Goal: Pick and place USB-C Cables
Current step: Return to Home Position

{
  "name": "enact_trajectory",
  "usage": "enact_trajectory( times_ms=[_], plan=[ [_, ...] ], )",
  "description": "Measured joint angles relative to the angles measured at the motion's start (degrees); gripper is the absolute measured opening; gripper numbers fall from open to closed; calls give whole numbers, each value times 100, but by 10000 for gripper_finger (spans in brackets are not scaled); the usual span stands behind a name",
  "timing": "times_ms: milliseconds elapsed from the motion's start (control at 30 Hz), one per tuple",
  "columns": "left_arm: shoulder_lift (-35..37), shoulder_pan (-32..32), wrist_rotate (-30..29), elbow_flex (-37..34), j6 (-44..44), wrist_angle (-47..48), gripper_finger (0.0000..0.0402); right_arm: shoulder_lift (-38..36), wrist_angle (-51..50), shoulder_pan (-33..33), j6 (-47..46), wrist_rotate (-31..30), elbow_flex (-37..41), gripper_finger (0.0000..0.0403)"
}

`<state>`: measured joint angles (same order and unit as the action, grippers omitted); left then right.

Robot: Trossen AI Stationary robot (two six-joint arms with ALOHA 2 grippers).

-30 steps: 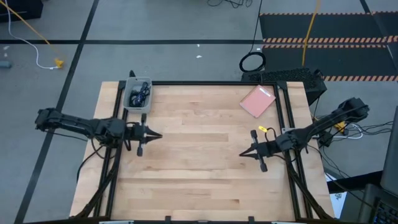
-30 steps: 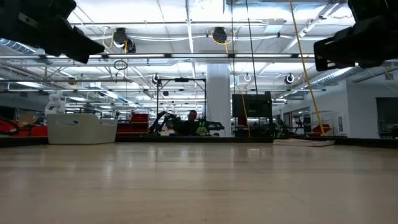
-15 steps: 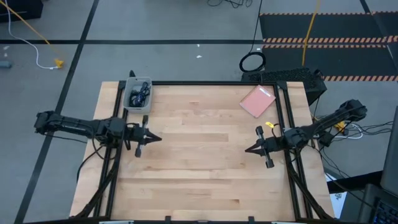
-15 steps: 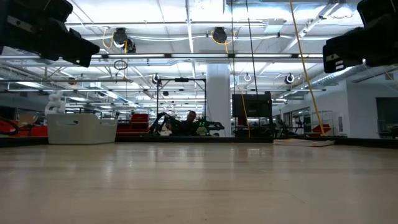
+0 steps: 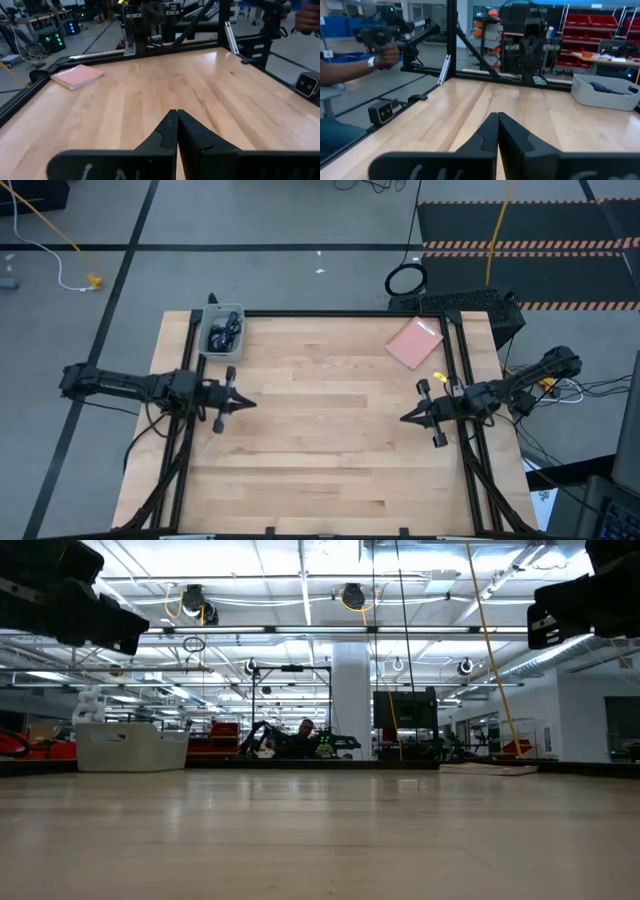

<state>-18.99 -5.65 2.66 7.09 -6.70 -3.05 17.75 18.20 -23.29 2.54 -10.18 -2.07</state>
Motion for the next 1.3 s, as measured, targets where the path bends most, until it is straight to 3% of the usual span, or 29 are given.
enact_trajectory(
  times_ms=[433, 700, 800, 1067, 1300],
  plan=[
    [770, 0, 11, -535, -116, -181, 8, -610, -354, 0, 161, -2, 9, 0],
    [1209, 0, 26, -653, -50, -54, 7, -1445, -845, 2, 464, -42, 15, 0],
    [1342, 2, 320, -653, -39, -52, 4, -1780, -1050, 2, 576, -63, 15, 0],
    [1688, 2, 268, -653, -203, 154, 6, -1765, -1345, 44, 573, -626, -2, 0],
    [1677, 2, 84, -653, -195, 190, 9, -1768, -1353, 47, 758, -644, 26, 0]
  ],
)
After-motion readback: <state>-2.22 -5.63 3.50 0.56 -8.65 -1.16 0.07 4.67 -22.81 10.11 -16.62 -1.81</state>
